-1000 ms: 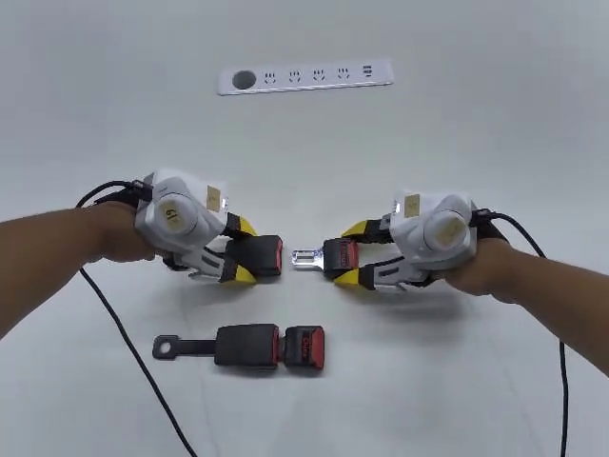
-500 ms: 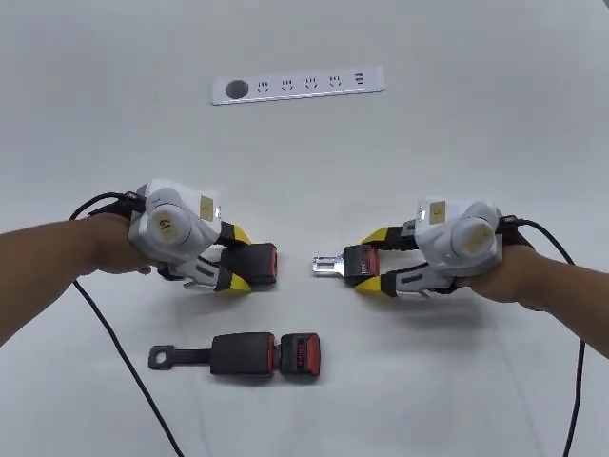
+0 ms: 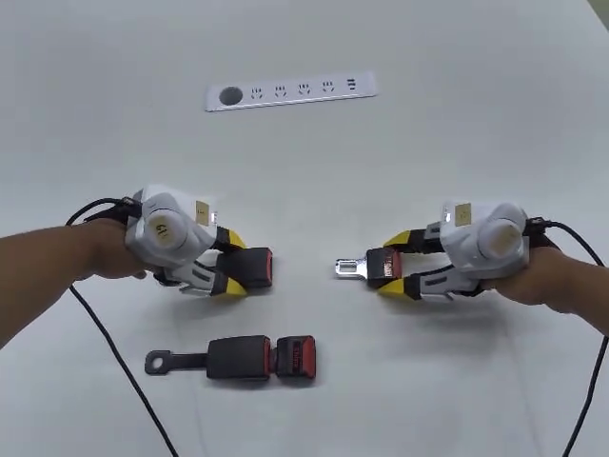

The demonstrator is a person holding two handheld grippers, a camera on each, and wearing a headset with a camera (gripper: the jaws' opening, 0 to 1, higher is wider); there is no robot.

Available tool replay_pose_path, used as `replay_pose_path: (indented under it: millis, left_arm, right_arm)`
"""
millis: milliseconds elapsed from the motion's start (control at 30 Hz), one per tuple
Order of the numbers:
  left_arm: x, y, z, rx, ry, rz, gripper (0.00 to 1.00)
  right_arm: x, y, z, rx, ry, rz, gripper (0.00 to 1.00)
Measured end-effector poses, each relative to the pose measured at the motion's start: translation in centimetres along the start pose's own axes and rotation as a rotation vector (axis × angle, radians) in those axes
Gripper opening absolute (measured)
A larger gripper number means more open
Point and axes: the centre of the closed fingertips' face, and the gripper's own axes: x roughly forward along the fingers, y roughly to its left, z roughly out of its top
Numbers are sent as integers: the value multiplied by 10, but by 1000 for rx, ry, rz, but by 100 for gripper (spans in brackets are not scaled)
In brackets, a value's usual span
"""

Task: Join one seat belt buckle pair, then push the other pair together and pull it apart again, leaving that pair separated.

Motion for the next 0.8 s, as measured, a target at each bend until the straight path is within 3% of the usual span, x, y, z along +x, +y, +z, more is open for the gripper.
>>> replay_pose_path:
  millis: [333, 433, 467, 533, 600, 633, 667, 800]
  left_arm:
    - [0, 0, 0, 10, 15, 0, 36]
    - [0, 0, 1, 0, 22, 1, 36]
    - [0, 1, 0, -28, 33, 5, 36]
    - [0, -1, 0, -37, 43, -5, 38]
    - [-1, -7, 0, -52, 54, -30, 46]
    - [-2, -6, 0, -60, 55, -25, 51]
    - [-5, 0, -1, -110, 56, 20, 55]
    - [-21, 8, 15, -221, -47, 84, 69]
  right_arm:
    - [-4, -1, -5, 6, 15, -1, 38]
    - [-3, 1, -4, -15, 19, 0, 38]
    - [-2, 1, -4, -16, 22, -4, 39]
    - [-2, -1, -4, 18, 30, -30, 48]
    - [-5, -3, 2, 39, -7, -58, 60]
    - [-7, -6, 6, 49, -29, -84, 63]
    - [-8, -8, 8, 50, -36, -97, 64]
    - [-23, -17, 17, 108, -87, -202, 69]
